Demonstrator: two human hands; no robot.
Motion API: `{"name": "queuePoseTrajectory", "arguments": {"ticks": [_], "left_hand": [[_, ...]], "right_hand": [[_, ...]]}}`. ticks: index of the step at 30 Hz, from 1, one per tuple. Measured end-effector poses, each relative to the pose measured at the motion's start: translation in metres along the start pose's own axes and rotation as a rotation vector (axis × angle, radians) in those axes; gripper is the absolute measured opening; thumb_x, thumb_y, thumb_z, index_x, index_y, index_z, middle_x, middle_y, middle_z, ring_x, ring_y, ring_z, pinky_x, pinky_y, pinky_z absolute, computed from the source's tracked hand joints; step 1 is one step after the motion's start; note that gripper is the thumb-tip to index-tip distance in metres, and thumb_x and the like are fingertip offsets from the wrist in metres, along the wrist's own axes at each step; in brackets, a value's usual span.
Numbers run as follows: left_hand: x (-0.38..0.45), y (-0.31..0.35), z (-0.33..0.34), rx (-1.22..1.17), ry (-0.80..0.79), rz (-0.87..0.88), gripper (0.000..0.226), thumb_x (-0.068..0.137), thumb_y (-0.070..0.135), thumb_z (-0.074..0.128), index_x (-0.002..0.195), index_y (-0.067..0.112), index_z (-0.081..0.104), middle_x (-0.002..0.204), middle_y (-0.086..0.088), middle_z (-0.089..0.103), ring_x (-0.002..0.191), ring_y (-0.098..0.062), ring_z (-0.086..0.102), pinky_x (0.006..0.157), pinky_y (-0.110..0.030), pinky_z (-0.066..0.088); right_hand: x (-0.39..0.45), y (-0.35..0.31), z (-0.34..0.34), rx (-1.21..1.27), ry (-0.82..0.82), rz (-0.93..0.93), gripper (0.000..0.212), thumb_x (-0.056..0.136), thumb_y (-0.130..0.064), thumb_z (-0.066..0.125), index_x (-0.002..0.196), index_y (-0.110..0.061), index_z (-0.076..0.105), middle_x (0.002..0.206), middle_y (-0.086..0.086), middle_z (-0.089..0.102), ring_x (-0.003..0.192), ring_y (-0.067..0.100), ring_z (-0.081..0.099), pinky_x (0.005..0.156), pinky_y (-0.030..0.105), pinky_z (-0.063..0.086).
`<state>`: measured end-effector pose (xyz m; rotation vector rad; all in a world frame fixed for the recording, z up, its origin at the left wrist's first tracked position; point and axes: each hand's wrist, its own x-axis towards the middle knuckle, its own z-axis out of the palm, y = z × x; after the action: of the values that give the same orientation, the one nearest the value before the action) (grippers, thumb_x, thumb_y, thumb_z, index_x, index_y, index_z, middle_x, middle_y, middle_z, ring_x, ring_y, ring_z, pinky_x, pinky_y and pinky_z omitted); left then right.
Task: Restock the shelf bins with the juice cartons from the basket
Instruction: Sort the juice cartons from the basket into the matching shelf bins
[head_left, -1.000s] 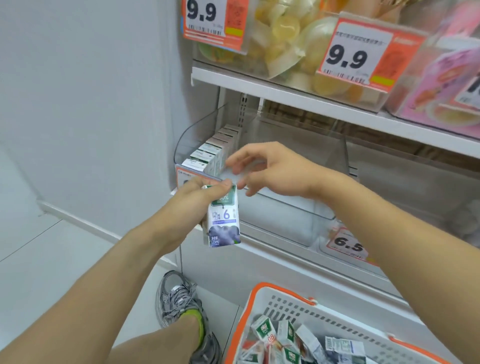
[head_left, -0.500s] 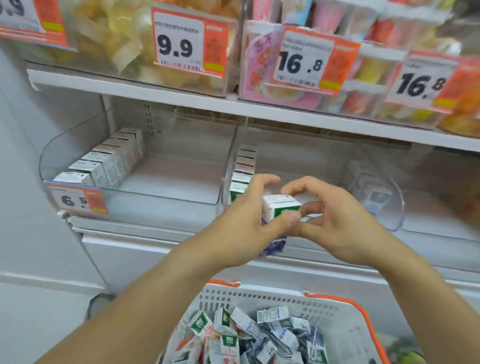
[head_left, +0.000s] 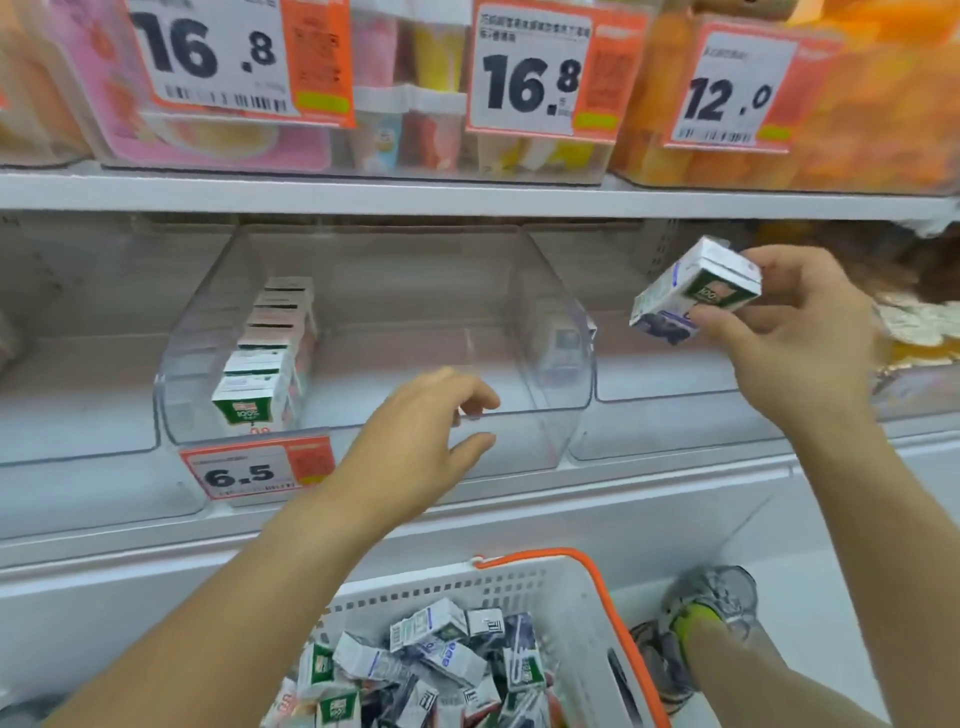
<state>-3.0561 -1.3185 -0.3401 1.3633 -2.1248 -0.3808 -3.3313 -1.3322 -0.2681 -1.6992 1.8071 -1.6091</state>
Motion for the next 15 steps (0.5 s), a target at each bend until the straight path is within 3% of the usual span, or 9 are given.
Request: {"name": "queuePoseTrajectory", "arguments": {"ticks": [3, 7, 11, 15], "left_hand": [[0.005, -0.004, 0.005, 0.026, 0.042, -0.024, 0.017, 0.087, 0.021, 0.07, 0.097, 0.035, 0.067, 0.085, 0.021, 0.06, 0.076, -0.005, 0.058, 0.073, -0.029, 0.047], [0.001, -0.009, 0.008, -0.007, 0.099, -0.055, 0.019, 0.086, 0.018, 0.07, 0.092, 0.036, 0.071, 0.08, 0.026, 0.059, 0.078, -0.001, 0.06, 0.064, -0.009, 0.034], [-0.001, -0.01, 0.009, -0.024, 0.114, -0.035, 0.022, 0.087, 0.017, 0.069, 0.094, 0.037, 0.073, 0.085, 0.026, 0.062, 0.085, 0.001, 0.06, 0.067, -0.008, 0.037], [-0.002, -0.01, 0.007, -0.025, 0.091, -0.034, 0.023, 0.089, 0.018, 0.067, 0.098, 0.038, 0.073, 0.087, 0.025, 0.063, 0.084, 0.001, 0.062, 0.07, -0.011, 0.041]], "right_hand": [[0.019, 0.028, 0.024, -0.173, -0.121, 0.16, 0.042, 0.072, -0.015, 0.088, 0.102, -0.025, 0.06, 0.098, -0.001, 0.071, 0.078, 0.011, 0.068, 0.063, 0.022, 0.05], [0.03, 0.038, 0.058, -0.265, -0.295, 0.206, 0.046, 0.07, -0.013, 0.09, 0.11, -0.017, 0.067, 0.093, -0.005, 0.064, 0.08, 0.011, 0.058, 0.064, 0.021, 0.042], [0.038, 0.04, 0.084, -0.346, -0.402, 0.12, 0.049, 0.073, -0.012, 0.086, 0.118, -0.013, 0.067, 0.1, -0.001, 0.065, 0.088, 0.014, 0.056, 0.069, 0.016, 0.036], [0.041, 0.039, 0.096, -0.432, -0.455, 0.095, 0.05, 0.077, -0.01, 0.08, 0.124, -0.013, 0.065, 0.118, 0.011, 0.069, 0.11, 0.026, 0.062, 0.076, 0.02, 0.038]]}}
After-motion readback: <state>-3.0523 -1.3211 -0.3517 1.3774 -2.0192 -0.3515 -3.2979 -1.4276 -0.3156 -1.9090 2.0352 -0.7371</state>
